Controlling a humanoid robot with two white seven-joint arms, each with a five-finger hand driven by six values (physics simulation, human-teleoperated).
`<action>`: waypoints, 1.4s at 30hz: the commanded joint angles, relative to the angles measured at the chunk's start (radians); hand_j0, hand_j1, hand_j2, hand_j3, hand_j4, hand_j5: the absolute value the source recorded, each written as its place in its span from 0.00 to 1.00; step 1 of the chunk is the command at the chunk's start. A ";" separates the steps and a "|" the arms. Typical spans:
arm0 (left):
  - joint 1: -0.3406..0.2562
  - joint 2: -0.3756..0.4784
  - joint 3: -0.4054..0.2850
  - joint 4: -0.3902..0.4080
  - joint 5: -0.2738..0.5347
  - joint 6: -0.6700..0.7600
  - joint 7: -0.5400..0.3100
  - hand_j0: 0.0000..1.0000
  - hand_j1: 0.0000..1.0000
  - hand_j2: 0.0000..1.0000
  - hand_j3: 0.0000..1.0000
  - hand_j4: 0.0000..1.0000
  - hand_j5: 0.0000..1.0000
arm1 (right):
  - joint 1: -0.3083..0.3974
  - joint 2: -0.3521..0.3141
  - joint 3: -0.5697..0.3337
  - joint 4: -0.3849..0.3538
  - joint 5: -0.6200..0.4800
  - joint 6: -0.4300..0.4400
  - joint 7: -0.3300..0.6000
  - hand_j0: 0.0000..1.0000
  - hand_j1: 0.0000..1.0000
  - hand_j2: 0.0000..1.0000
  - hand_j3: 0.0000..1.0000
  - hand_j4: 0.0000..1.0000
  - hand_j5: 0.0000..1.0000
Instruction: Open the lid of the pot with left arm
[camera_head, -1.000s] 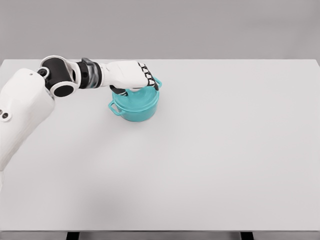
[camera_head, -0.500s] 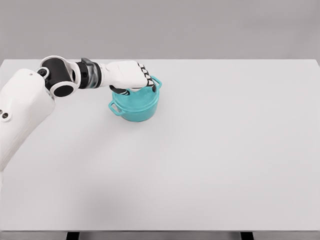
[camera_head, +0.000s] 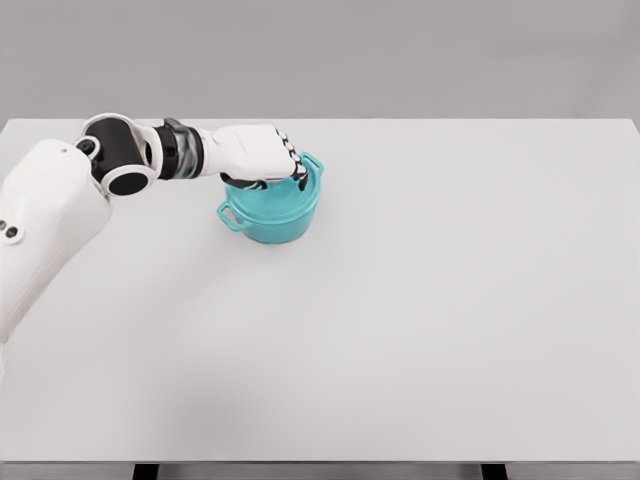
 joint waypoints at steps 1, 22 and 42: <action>0.000 0.002 -0.001 0.000 0.003 0.003 0.000 0.62 0.62 0.62 0.62 0.62 0.62 | 0.000 0.000 -0.001 0.000 -0.001 0.000 0.000 1.00 1.00 1.00 1.00 1.00 1.00; -0.005 0.011 0.008 0.001 0.020 0.003 0.000 0.50 0.50 0.50 0.50 0.50 0.50 | 0.000 0.000 -0.001 0.000 -0.001 0.000 0.000 1.00 1.00 1.00 1.00 1.00 1.00; -0.017 0.196 0.067 -0.022 0.216 0.003 0.000 0.46 0.46 0.46 0.46 0.46 0.46 | 0.000 0.000 -0.001 0.000 -0.001 0.000 0.000 1.00 1.00 1.00 1.00 1.00 1.00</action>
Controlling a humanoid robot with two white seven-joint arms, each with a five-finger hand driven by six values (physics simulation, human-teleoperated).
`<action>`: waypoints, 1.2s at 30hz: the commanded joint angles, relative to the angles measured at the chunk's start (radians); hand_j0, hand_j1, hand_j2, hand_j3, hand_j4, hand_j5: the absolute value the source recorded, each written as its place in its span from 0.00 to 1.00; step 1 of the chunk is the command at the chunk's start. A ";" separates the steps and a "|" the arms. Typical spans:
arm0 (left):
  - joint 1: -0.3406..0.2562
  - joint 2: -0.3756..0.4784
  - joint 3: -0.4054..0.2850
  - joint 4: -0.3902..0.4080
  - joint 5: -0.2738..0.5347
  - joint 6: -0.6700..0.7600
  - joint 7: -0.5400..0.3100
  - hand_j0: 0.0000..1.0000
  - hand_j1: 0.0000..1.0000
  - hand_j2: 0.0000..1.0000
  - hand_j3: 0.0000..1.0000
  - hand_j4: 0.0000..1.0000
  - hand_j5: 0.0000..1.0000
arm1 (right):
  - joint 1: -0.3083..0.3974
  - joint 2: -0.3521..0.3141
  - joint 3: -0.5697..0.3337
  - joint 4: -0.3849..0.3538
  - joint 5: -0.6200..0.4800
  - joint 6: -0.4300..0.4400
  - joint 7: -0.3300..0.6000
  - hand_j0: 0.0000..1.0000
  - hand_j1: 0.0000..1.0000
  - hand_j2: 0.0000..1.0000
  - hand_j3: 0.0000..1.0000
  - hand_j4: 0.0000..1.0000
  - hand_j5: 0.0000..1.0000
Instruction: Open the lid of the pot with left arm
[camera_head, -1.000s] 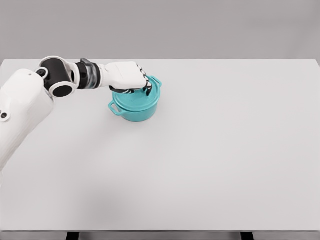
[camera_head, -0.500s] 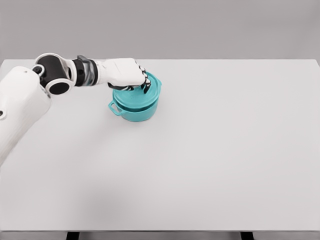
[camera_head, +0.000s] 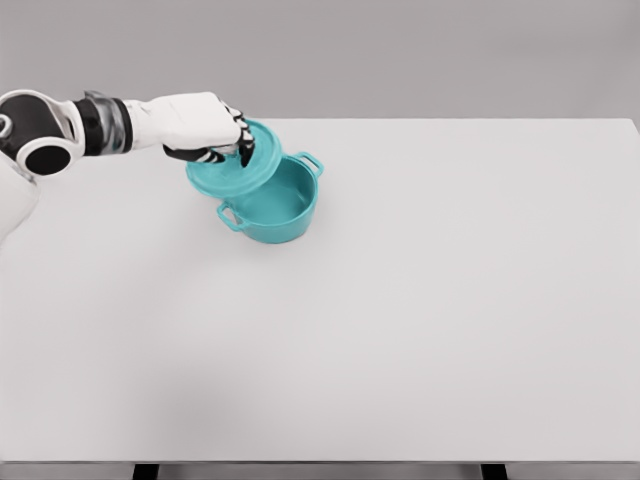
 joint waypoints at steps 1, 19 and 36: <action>0.000 0.059 0.008 -0.017 0.036 0.003 0.001 0.46 0.46 0.46 0.46 0.46 0.46 | 0.000 0.000 -0.001 0.000 -0.001 0.000 0.000 1.00 1.00 1.00 1.00 1.00 1.00; 0.140 0.178 0.039 0.007 0.024 0.003 0.001 0.46 0.46 0.46 0.46 0.46 0.46 | 0.000 0.000 -0.001 0.000 -0.001 0.000 0.000 1.00 1.00 1.00 1.00 1.00 1.00; 0.201 0.217 0.039 0.023 0.029 0.003 0.001 0.46 0.46 0.46 0.46 0.46 0.46 | 0.000 0.000 -0.001 0.000 -0.001 0.000 0.000 1.00 1.00 1.00 1.00 1.00 1.00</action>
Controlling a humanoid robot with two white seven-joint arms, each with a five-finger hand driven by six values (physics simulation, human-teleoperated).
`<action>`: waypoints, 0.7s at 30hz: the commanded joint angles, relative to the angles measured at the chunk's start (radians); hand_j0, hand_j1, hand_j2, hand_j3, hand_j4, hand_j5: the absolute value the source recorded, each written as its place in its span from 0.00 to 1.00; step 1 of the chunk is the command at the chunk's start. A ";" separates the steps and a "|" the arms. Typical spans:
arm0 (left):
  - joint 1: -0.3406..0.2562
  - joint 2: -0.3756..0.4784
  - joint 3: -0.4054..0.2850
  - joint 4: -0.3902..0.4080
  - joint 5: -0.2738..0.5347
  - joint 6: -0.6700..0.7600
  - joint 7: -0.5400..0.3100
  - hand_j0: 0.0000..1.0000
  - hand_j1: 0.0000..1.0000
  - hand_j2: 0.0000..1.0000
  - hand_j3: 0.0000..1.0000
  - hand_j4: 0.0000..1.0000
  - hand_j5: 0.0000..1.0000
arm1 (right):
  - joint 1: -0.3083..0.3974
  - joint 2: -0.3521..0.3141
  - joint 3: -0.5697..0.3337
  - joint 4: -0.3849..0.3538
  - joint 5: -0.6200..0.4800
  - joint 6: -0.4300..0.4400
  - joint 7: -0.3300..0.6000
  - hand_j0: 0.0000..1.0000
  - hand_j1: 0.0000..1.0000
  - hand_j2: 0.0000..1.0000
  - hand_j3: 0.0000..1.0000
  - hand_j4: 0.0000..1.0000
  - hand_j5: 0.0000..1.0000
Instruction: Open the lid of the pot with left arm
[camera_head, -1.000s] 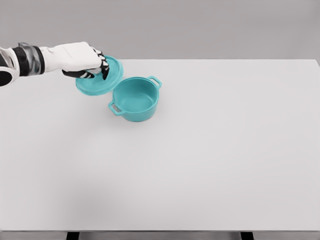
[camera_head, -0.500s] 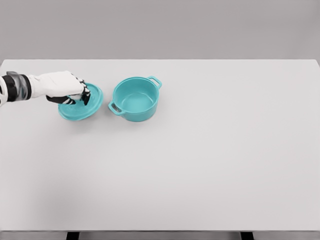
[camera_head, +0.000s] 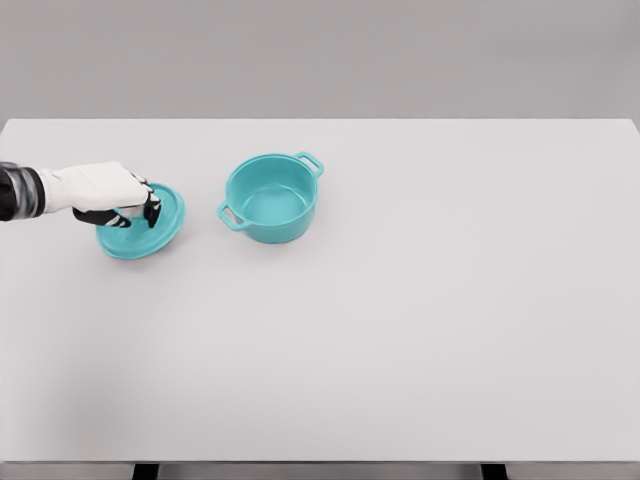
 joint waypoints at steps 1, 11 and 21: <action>0.000 0.001 0.001 0.000 0.004 0.003 0.001 0.46 0.46 0.46 0.46 0.46 0.46 | 0.000 0.000 0.000 0.000 -0.001 -0.001 0.000 1.00 1.00 1.00 1.00 1.00 1.00; 0.009 0.021 0.069 -0.009 -0.005 0.003 0.001 1.00 1.00 1.00 1.00 1.00 1.00 | 0.000 0.000 0.000 0.000 -0.001 -0.001 0.000 1.00 1.00 1.00 1.00 1.00 1.00; 0.037 0.009 0.270 -0.014 0.096 0.003 0.001 1.00 1.00 1.00 1.00 1.00 1.00 | 0.000 0.000 0.000 0.000 -0.001 -0.001 0.000 1.00 1.00 1.00 1.00 1.00 1.00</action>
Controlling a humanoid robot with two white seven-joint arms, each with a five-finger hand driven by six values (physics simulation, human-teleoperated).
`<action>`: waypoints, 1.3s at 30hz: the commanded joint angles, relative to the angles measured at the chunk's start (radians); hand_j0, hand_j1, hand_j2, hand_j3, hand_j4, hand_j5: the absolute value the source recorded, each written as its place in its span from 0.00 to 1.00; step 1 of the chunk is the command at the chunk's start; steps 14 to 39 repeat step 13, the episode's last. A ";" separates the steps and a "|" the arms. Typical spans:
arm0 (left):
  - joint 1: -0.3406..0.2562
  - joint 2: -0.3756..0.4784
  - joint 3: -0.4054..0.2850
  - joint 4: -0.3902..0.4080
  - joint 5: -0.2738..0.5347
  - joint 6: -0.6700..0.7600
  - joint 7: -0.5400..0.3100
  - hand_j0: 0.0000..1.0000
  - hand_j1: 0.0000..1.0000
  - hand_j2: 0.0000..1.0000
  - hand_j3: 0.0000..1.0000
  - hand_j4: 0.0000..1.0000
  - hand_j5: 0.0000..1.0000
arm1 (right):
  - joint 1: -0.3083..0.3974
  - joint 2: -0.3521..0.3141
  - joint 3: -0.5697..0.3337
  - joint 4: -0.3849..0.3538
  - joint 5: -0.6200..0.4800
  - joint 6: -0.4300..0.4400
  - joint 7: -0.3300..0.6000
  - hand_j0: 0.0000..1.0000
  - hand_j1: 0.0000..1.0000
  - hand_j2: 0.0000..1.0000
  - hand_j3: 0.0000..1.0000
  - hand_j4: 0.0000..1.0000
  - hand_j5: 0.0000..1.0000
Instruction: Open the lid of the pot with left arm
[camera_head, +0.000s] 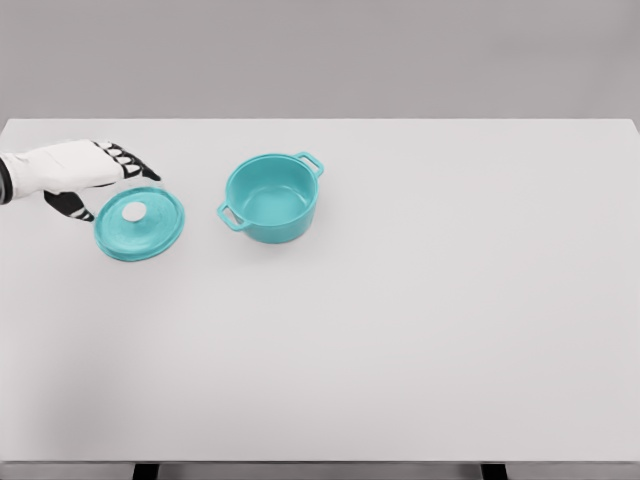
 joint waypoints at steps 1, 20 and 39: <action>0.006 -0.005 0.142 0.006 0.160 0.004 0.001 1.00 1.00 1.00 1.00 1.00 1.00 | 0.000 0.000 0.000 0.000 -0.001 -0.001 0.000 1.00 1.00 1.00 1.00 1.00 1.00; 0.017 -0.051 0.167 0.001 0.247 0.004 0.001 1.00 1.00 1.00 1.00 1.00 1.00 | 0.000 0.000 0.000 0.000 -0.001 -0.001 0.000 1.00 1.00 1.00 1.00 1.00 1.00; 0.017 -0.051 0.167 0.001 0.247 0.004 0.001 1.00 1.00 1.00 1.00 1.00 1.00 | 0.000 0.000 0.000 0.000 -0.001 -0.001 0.000 1.00 1.00 1.00 1.00 1.00 1.00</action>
